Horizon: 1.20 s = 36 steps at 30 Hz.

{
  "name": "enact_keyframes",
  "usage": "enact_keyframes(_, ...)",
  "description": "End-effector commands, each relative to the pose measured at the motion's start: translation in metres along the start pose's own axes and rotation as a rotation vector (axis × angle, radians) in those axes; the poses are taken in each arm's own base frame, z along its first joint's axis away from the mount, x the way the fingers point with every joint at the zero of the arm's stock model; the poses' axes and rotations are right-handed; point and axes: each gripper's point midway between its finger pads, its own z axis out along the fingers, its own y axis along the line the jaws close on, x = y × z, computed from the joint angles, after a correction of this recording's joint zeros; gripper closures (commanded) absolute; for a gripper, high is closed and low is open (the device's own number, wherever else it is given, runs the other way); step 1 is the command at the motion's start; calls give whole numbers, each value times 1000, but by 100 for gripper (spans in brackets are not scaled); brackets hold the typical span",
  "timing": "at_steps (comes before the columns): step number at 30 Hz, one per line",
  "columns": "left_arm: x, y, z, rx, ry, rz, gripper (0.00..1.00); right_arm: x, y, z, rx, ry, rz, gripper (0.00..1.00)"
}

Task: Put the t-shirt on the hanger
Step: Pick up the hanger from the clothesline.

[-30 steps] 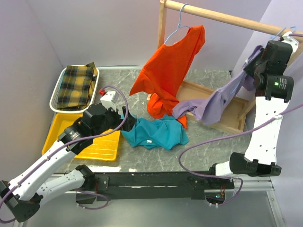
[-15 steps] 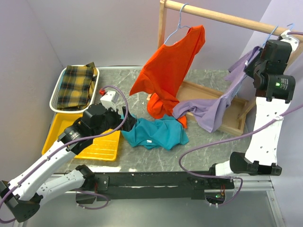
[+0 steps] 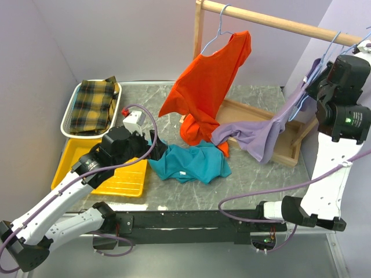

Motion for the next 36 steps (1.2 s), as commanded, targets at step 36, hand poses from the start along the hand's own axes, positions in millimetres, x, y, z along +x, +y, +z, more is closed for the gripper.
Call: enact_keyframes(36,-7,6,2,16,-21,-8,1,82,-11,-172,-322,207,178,100)
